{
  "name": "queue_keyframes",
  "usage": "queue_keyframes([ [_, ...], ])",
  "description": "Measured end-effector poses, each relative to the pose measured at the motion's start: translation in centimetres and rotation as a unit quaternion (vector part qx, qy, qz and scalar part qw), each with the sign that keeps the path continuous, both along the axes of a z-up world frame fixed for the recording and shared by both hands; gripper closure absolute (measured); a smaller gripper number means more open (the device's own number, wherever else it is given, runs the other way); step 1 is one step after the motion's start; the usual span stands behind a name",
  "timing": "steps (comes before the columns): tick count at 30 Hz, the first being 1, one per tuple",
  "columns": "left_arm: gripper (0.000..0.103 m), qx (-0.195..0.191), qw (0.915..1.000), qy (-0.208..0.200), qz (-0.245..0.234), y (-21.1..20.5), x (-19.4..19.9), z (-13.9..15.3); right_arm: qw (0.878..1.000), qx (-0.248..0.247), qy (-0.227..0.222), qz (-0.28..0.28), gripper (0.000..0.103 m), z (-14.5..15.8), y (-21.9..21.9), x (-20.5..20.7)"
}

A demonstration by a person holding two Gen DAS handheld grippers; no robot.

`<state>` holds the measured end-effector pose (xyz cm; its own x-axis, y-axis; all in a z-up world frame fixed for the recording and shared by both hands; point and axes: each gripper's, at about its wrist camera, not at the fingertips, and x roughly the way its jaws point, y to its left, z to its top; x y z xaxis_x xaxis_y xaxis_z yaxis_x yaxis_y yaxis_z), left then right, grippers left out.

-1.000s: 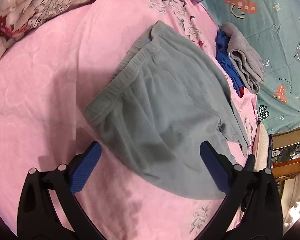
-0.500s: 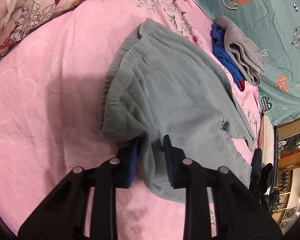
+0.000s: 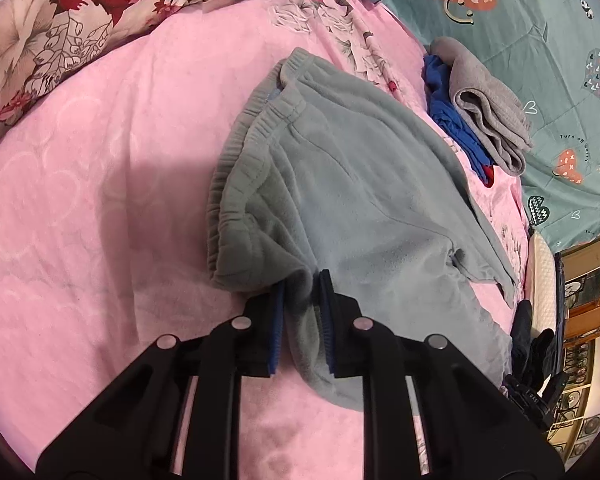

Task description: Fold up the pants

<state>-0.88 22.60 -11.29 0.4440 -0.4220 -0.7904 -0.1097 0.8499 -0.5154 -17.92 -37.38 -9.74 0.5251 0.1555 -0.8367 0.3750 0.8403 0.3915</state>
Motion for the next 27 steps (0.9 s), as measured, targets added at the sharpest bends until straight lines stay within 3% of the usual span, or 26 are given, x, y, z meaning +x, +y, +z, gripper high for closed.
queue_keyframes([
  [1,0.091,0.001,1.0,0.001,0.003,0.0,0.0,0.0,1.0,0.0,0.005,0.009,0.099,-0.2,0.2,0.0],
  [8,0.096,-0.007,0.9997,-0.012,0.018,0.9,-0.6,1.5,0.999,-0.008,-0.04,0.004,0.1,1.7,0.3,-1.3],
  [14,0.096,-0.007,0.9989,-0.045,0.005,1.1,-1.9,5.7,0.998,-0.009,-0.067,0.012,0.1,5.2,0.5,-2.8],
  [17,0.1,0.012,0.9987,-0.048,0.012,1.6,-2.5,6.3,0.997,-0.004,-0.076,0.006,0.1,5.9,0.2,-3.7],
  [21,0.1,0.014,0.9994,-0.029,0.012,2.7,-3.1,4.9,0.998,0.012,-0.055,-0.01,0.1,4.6,-0.5,-4.7],
  [25,0.099,0.05,0.9987,0.008,0.009,3.0,-3.1,2.2,1.0,-0.001,0.015,0.01,0.099,1.5,0.6,-5.0],
  [27,0.099,0.06,0.9981,0.014,0.005,3.2,-3.0,2.0,0.998,-0.034,0.053,0.024,0.093,1.0,1.1,-4.7],
])
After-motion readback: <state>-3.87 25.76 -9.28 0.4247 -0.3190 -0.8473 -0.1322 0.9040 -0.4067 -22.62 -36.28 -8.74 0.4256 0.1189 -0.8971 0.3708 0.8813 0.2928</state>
